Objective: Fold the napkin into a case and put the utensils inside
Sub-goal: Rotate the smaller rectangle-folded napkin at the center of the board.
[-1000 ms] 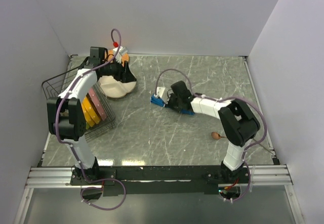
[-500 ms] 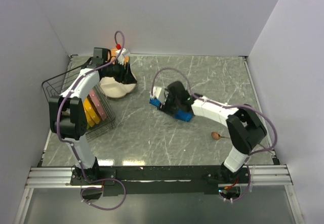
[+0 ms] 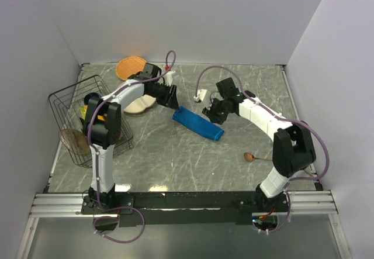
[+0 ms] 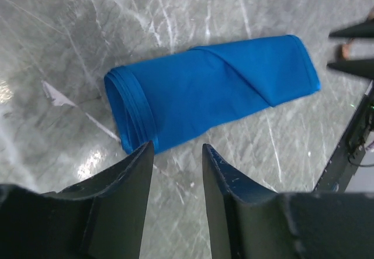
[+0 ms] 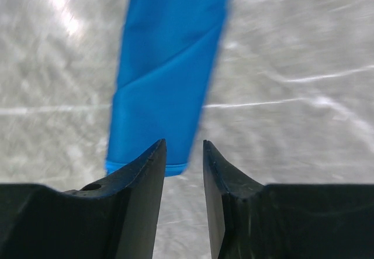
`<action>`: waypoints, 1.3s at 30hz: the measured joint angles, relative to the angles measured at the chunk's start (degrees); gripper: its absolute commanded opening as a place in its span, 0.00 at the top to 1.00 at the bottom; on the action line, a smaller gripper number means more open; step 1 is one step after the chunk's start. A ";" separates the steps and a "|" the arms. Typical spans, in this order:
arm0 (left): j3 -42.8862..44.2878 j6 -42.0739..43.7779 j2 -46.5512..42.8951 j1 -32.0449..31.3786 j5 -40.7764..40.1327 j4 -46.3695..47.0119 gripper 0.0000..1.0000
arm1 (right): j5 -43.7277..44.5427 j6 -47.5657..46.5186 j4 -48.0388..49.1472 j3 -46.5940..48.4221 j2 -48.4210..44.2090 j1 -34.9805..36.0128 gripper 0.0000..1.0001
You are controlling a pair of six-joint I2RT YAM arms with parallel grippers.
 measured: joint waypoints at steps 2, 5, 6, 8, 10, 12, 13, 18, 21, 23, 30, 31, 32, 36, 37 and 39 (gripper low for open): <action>0.87 -0.79 1.68 -0.85 -1.01 -0.17 0.60 | -0.37 -1.57 -2.08 -0.70 1.70 0.35 0.61; 1.46 -2.14 3.72 -1.81 -2.19 -0.17 0.60 | -0.33 -3.65 -3.98 -2.95 2.51 1.01 0.61; 1.49 -2.38 4.13 -1.97 -2.38 -0.20 0.60 | -0.20 -4.13 -4.42 -3.89 2.54 1.20 0.61; 1.49 -2.93 5.07 -2.36 -2.82 -0.20 0.60 | 0.26 -4.74 -4.66 -5.38 2.86 1.92 0.61; 1.49 -3.45 5.88 -2.49 -2.99 -0.20 0.60 | 0.94 -4.85 -4.33 -6.23 3.96 3.30 0.60; 1.57 -3.65 6.19 -2.49 -3.19 -0.48 0.59 | 1.53 -4.74 -4.22 -6.54 5.35 4.72 0.60; 1.70 -3.65 6.29 -2.49 -3.21 -0.74 0.58 | 1.81 -4.48 -3.96 -6.54 6.34 5.53 0.60; 3.37 -2.99 7.04 -2.45 -3.98 -2.38 0.54 | 2.21 -3.02 -3.56 -5.99 8.20 8.35 0.60; 5.01 -2.08 8.20 -2.45 -4.31 -3.54 0.47 | 1.44 -1.99 -3.85 -5.99 8.22 9.64 0.55; 6.75 -0.37 9.38 -2.45 -4.13 -5.03 0.44 | -0.22 -1.14 -4.85 -5.64 8.22 9.97 0.47; 4.13 3.72 5.22 -0.39 -0.61 -4.79 0.42 | -8.85 4.09 -14.10 6.99 8.22 3.04 0.18; 3.15 4.44 3.63 0.33 -0.50 -5.09 0.43 | -9.49 4.66 -14.73 9.53 8.20 0.79 0.14; 2.54 5.73 1.95 1.05 -0.61 -5.75 0.44 | -9.88 4.74 -15.32 11.72 8.20 -1.07 0.11; 2.86 12.17 -2.12 3.06 -2.97 -9.27 0.50 | -8.81 3.67 -17.07 13.79 8.37 -5.31 0.04; 3.08 13.38 -2.32 3.10 -3.58 -10.14 0.51 | -8.70 3.26 -18.03 13.77 8.85 -5.31 0.03; 3.26 16.00 -1.97 2.78 -5.07 -12.28 0.52 | -8.85 2.36 -19.15 13.79 10.78 -4.76 0.03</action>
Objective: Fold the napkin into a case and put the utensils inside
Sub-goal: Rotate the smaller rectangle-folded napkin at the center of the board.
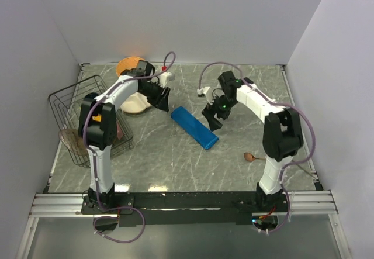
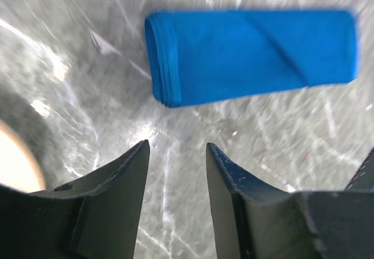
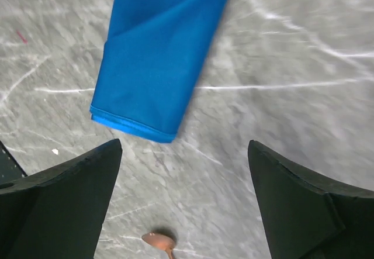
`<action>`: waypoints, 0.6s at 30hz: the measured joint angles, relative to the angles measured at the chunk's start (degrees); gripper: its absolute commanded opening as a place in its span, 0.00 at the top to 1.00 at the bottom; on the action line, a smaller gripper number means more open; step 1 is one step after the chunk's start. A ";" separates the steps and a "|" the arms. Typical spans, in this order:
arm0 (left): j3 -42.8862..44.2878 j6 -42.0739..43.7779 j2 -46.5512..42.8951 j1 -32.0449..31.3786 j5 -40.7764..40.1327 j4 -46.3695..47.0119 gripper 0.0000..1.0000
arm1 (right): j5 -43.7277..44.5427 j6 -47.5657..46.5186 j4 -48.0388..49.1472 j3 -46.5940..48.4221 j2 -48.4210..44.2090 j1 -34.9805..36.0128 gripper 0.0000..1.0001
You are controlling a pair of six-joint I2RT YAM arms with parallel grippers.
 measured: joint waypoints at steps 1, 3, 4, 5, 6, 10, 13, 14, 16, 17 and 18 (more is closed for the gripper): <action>0.00 0.79 0.42 -0.24 -0.76 -0.90 0.52 | -0.07 -0.31 -0.35 0.02 1.33 0.24 0.02; 0.02 2.10 1.81 -0.76 -2.03 -2.05 0.52 | -0.33 -0.72 -0.85 0.04 4.31 0.57 0.02; 0.04 2.60 2.64 -1.03 -2.71 -2.54 0.52 | -0.55 -0.90 -1.07 0.11 5.86 0.74 0.02; 0.04 3.06 3.58 -1.31 -3.39 -2.97 0.53 | -0.85 -1.07 -1.40 0.20 7.58 0.94 0.02; 0.04 3.39 4.61 -1.68 -4.02 -3.21 0.53 | -1.16 -1.22 -1.84 0.39 8.98 1.11 0.02; 0.52 4.44 7.89 -3.19 -6.45 -3.43 0.54 | -2.08 -1.38 -2.34 0.33 11.65 2.10 0.02; 3.93 4.59 10.58 -4.87 -7.78 -4.70 0.54 | -3.37 -1.40 -2.29 0.04 11.63 3.89 0.02; 5.16 4.61 11.19 -5.49 -8.17 -4.55 0.54 | -3.85 -1.40 -2.21 -0.39 11.63 4.72 0.02; 6.95 4.59 12.35 -6.82 -8.55 -4.02 0.53 | -4.66 -1.40 -2.19 -1.27 11.10 6.40 0.02; 7.37 4.57 12.55 -7.37 -8.72 -3.91 0.53 | -5.09 -1.38 -2.21 -1.95 10.75 7.15 0.02; 7.61 4.55 12.66 -7.87 -8.90 -3.67 0.53 | -5.68 -1.33 -2.21 -2.84 10.16 7.93 0.01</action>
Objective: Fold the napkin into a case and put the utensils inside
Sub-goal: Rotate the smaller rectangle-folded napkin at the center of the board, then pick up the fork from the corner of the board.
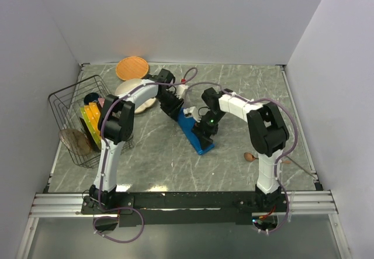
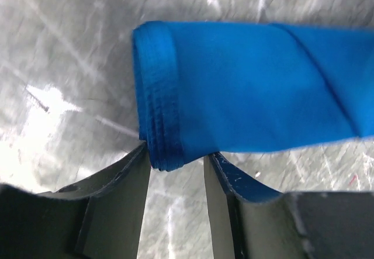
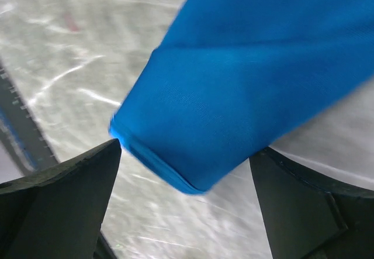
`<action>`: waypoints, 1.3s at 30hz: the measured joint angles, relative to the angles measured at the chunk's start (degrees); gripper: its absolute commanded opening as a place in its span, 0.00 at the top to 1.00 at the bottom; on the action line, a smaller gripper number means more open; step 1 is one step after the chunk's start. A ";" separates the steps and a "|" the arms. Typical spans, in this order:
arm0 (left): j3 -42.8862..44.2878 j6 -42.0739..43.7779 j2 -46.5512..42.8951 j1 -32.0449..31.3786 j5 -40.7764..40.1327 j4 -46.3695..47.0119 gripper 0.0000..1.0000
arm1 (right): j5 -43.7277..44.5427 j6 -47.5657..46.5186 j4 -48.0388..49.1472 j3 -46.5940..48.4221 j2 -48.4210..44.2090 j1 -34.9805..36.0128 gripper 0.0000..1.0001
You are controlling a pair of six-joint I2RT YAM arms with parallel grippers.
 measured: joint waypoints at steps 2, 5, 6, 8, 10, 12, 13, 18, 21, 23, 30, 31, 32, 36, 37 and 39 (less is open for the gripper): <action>0.15 -0.07 0.13 -0.66 -0.26 0.52 0.53 | -1.05 0.33 0.00 -1.75 -0.96 1.22 0.01; 0.33 -0.50 0.39 -0.98 -0.13 1.09 0.51 | -2.86 1.75 0.55 -3.85 -2.03 2.51 0.01; 0.42 -0.79 0.48 -0.98 0.20 1.16 0.49 | -3.34 2.40 0.85 -4.24 -2.25 2.80 0.00; 0.44 -1.38 0.52 -0.90 1.01 1.57 0.47 | -4.13 3.65 1.27 -4.52 -2.27 3.06 0.00; 0.42 -1.84 0.52 -0.90 1.95 2.45 0.47 | -4.76 4.94 2.03 -5.03 -2.60 3.13 0.00; 0.39 -2.45 0.72 -0.92 2.95 3.54 0.47 | -4.96 5.95 2.75 -5.55 -2.91 3.30 0.00; 0.39 -2.84 0.85 -0.92 3.48 3.98 0.47 | -5.05 6.38 3.17 -5.88 -3.08 3.45 0.00; 0.98 -4.92 1.86 -0.87 6.29 5.77 0.46 | -6.05 8.83 4.33 -6.47 -3.23 4.59 0.00; 1.42 -6.14 2.23 -0.85 7.10 6.21 0.43 | -6.12 10.19 5.11 -7.41 -4.11 4.35 0.00; 1.31 -6.93 2.19 -0.35 7.61 6.58 0.40 | -5.90 10.47 5.11 -9.14 -6.10 3.39 0.00; -7.52 -8.55 -7.08 3.04 7.72 11.08 0.36 | -0.81 6.16 -0.17 -9.46 -25.38 -9.75 0.00; -8.81 -8.55 -9.53 3.56 7.58 12.04 0.36 | 0.17 4.48 -1.11 -8.90 -28.39 -11.87 0.00; -10.19 -8.41 -12.17 4.04 7.50 13.05 0.36 | 1.40 2.49 -2.27 -8.37 -31.36 -14.27 0.00; -13.60 -7.32 -22.36 4.28 8.09 15.72 0.36 | 6.62 -6.34 -5.88 -10.47 -40.41 -21.92 0.02; -13.97 -7.17 -24.22 4.09 8.57 16.11 0.36 | 8.33 -8.46 -6.32 -12.17 -41.90 -23.87 0.04; -14.69 -6.80 -26.43 3.82 9.49 16.65 0.36 | 12.39 -12.33 -6.97 -16.85 -44.30 -28.02 0.09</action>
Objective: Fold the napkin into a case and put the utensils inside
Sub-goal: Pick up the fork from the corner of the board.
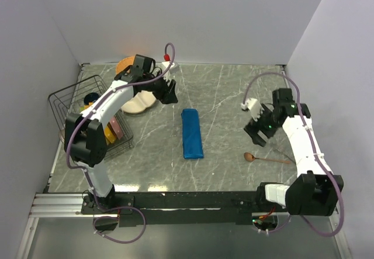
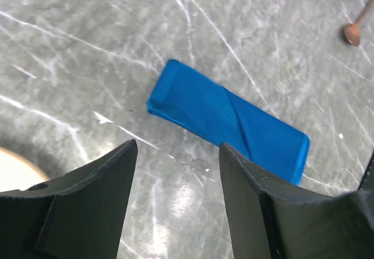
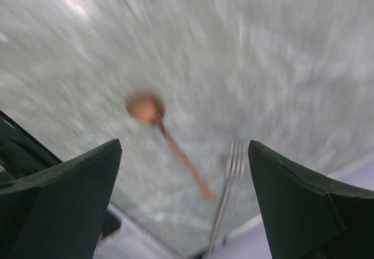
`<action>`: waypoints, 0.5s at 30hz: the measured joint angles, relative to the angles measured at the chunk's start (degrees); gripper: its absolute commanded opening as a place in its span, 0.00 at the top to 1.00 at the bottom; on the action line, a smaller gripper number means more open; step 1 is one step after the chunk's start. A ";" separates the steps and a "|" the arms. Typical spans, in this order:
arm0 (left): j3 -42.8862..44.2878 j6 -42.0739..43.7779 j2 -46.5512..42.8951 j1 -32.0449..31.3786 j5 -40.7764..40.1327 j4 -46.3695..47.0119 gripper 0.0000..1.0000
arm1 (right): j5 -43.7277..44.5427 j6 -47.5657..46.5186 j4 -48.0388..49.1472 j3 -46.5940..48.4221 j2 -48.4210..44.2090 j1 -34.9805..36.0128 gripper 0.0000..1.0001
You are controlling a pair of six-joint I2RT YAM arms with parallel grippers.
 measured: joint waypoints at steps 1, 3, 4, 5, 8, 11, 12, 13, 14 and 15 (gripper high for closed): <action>-0.44 0.13 -0.50 -0.11 0.44 0.09 0.36 | 2.19 -1.55 -0.13 -2.19 -0.35 -2.23 0.11; -1.51 0.17 -0.63 -0.35 1.07 0.02 0.37 | 5.60 -3.72 -0.39 -5.09 -0.04 -6.05 0.20; -2.23 0.22 -0.46 -0.42 1.33 -0.24 0.37 | 7.48 -4.55 -0.33 -5.99 0.35 -7.96 0.24; -2.75 0.37 -0.28 -0.42 1.42 -0.61 0.37 | 8.96 -5.20 -0.26 -6.38 0.70 -9.66 0.32; -2.86 0.59 0.72 -0.42 1.88 -2.34 0.37 | 12.72 -6.67 0.94 -6.80 1.97 -14.88 0.42; -1.20 0.76 2.27 -0.37 2.27 -4.31 0.37 | 16.13 -7.78 4.00 -7.85 3.56 -20.09 0.47; -0.09 0.81 3.06 -0.35 2.45 -4.92 0.38 | 17.07 -8.04 5.27 -8.59 4.17 -21.62 0.48; 0.81 0.83 3.67 -0.35 2.51 -5.33 0.38 | 18.03 -8.41 6.93 -9.73 4.92 -22.97 0.49; 2.03 0.81 4.33 -0.35 2.60 -6.03 0.38 | 18.95 -8.63 8.17 -10.88 5.86 -24.09 0.51; 3.13 0.85 4.87 -0.35 2.80 -6.49 0.38 | 19.52 -8.76 9.18 -11.93 6.75 -24.92 0.51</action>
